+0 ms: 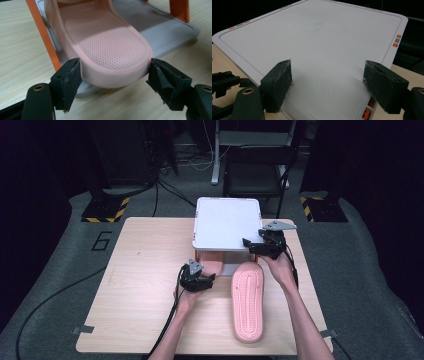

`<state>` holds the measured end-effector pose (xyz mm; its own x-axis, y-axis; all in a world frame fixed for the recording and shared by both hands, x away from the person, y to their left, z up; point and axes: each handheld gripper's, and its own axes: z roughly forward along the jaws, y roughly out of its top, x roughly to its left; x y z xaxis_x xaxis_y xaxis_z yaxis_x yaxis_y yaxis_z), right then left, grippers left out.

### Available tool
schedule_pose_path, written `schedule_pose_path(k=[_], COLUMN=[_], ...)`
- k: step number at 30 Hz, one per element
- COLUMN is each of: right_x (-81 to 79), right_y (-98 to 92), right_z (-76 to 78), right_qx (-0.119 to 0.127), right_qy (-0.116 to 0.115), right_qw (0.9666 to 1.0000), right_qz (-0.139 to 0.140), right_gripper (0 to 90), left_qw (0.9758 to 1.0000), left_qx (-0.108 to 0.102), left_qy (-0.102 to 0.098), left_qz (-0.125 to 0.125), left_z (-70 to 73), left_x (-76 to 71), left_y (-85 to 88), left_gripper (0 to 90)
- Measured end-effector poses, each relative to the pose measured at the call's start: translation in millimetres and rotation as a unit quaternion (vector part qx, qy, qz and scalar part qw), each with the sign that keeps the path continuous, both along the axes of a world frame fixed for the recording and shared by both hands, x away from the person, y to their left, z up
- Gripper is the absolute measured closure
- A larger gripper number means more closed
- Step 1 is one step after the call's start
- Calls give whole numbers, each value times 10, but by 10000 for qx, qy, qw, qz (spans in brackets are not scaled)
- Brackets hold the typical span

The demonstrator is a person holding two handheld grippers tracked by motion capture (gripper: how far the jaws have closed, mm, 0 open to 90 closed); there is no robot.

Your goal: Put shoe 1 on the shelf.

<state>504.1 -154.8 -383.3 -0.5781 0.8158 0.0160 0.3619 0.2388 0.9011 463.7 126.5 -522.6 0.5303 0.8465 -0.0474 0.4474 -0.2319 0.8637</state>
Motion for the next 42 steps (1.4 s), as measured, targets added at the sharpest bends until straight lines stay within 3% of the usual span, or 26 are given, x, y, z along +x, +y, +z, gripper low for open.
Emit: schedule_pose_path(k=[7,10,14,16,17,20,23,27,28,30,33,37,42], right_x=[0,0,0,-15,-21,-90,-217,-429,-505,-636,-845,-1149,-1372], right_y=[0,3,0,2,-1,-33,-74,-169,-220,-289,-398,-596,-760], right_z=[-1,-2,-2,-1,5,29,70,100,85,42,-59,-238,-395], right_qx=[1,-1,28,65,61,307,370,446,517,577,509,548,567], right_qy=[-5,-6,-29,-66,-45,-263,-416,-443,-453,-466,-542,-534,-431], right_qw=[10000,10000,10000,10000,10000,9992,9984,9980,9976,9971,9971,9964,9964], right_qz=[7,7,11,27,23,0,-23,-106,-123,-149,-190,-369,-459], right_gripper=[229,229,230,219,211,208,198,195,195,195,195,193,196], left_qw=[9999,10000,9998,9995,9991,9965,9921,9901,9890,9897,9880,9865,9860], left_qx=[98,-35,52,-172,-262,-626,-974,-1028,-1068,-882,-980,-1064,-1003], left_qy=[-29,-35,-62,-162,-206,-427,-707,-925,-1006,-1126,-1166,-1161,-1193], left_qz=[-53,19,-162,-216,-272,-365,-364,-234,-165,-23,243,446,586], left_z=[-1,-4,47,91,129,276,413,520,523,522,510,511,494], left_x=[83,78,10,-76,-128,-290,-446,-660,-719,-829,-953,-1034,-1102], left_y=[16,-15,36,108,170,395,652,1061,1156,1364,1650,1910,2052], left_gripper=[261,261,244,210,194,150,137,129,135,147,150,150,157])
